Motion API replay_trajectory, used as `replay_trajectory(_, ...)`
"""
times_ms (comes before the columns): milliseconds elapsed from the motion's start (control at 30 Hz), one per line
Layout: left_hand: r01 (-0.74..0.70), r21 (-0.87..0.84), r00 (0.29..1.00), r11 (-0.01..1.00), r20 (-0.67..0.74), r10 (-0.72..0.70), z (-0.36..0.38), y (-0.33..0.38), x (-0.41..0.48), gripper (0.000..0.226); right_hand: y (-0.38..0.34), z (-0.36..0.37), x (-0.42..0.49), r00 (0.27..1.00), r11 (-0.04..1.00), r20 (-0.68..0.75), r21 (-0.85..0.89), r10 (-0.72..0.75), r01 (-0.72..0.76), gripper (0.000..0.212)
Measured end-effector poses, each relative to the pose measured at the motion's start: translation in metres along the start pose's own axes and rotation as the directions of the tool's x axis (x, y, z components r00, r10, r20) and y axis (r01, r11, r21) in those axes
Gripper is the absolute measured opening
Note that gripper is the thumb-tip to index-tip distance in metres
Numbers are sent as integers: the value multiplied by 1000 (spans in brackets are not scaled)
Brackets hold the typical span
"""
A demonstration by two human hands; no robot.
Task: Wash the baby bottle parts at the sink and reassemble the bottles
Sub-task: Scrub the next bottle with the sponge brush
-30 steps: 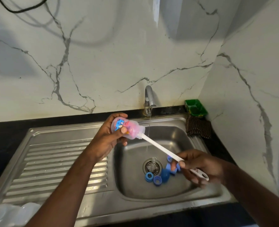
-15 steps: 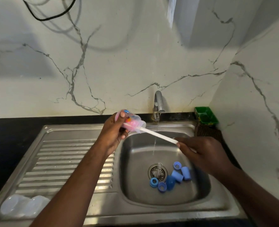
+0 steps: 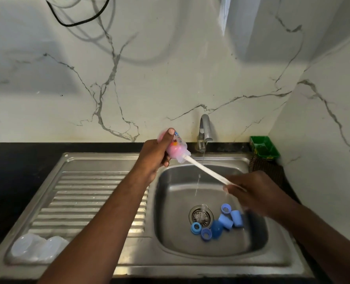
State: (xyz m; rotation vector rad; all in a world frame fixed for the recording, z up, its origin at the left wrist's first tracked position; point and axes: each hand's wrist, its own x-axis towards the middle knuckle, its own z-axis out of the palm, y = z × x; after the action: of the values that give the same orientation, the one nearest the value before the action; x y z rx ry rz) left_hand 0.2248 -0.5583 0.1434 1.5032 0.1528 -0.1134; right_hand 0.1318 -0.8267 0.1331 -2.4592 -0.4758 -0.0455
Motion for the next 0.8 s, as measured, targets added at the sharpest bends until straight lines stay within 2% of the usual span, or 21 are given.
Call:
replay_trajectory(33, 21, 0, 999, 1000, -48, -21, 1, -1, 0, 70, -1, 3, 0, 992, 945, -61, -316, -108, 84, 20)
replay_trajectory(67, 37, -33, 996, 999, -79, -39, 1, -1, 1, 65, -4, 9, -3, 985, 859, -90, -505, -149, 84, 31)
replay_trajectory(100, 41, -93, 995, 995, -92, -49, 1, -1, 1, 56, -10, 13, -5, 978, 820, -138, -570, -156, 50, 37)
replay_trajectory(133, 31, -168, 995, 985, -89, -47, 0, 0, 2, 48, -15, 15, -5, 971, 832, -197, -555, -136, 4, 38)
replay_trajectory(167, 14, -240, 997, 971, -75, -33, -1, 2, 2, 44, -21, 15, -5, 967, 898, -244, -438, -77, -39, 34)
replay_trajectory(200, -10, -300, 998, 954, -56, -7, -3, 4, 2, 43, -25, 14, -4, 967, 978, -253, -195, 19, -70, 28)
replay_trajectory(233, -37, -345, 999, 938, -37, 26, -6, 5, 2, 45, -25, 14, -1, 974, 987, -192, 133, 120, -95, 29)
replay_trajectory(267, -68, -382, 998, 922, -21, 64, -8, 7, 2, 49, -23, 14, 1, 978, 890, -86, 436, 189, -134, 33)
replay_trajectory(300, -99, -412, 994, 906, -6, 106, -10, 8, 2, 54, -22, 13, 3, 974, 761, 39, 617, 222, -198, 28)
replay_trajectory(367, -143, -455, 984, 879, 32, 177, -13, 9, 3, 58, -22, 12, 2, 955, 544, 261, 786, 142, -295, 20)
replay_trajectory(433, -158, -491, 971, 857, 82, 226, -12, 7, 3, 60, -23, 11, -1, 905, 346, 425, 852, -22, -392, 34)
replay_trajectory(500, -150, -530, 958, 835, 131, 256, -10, 4, 2, 66, -23, 11, -4, 834, 180, 529, 846, -159, -503, 44)
replay_trajectory(533, -142, -547, 954, 825, 148, 262, -9, 3, 3, 67, -24, 12, -5, 816, 140, 546, 838, -190, -528, 46)
replay_trajectory(600, -132, -559, 952, 818, 158, 262, -9, 2, 2, 65, -23, 17, -6, 837, 139, 522, 852, -163, -504, 43)
replay_trajectory(633, -134, -552, 953, 823, 157, 260, -9, 2, 0, 64, -23, 20, -6, 867, 190, 487, 866, -106, -463, 38)
replay_trajectory(733, -153, -501, 957, 852, 142, 255, -8, -2, -3, 57, -36, 29, -6, 949, 460, 278, 830, 147, -315, 25)
replay_trajectory(800, -150, -509, 950, 848, 163, 266, -11, -4, -3, 47, -49, 33, -8, 969, 590, 77, 780, 236, -206, 22)
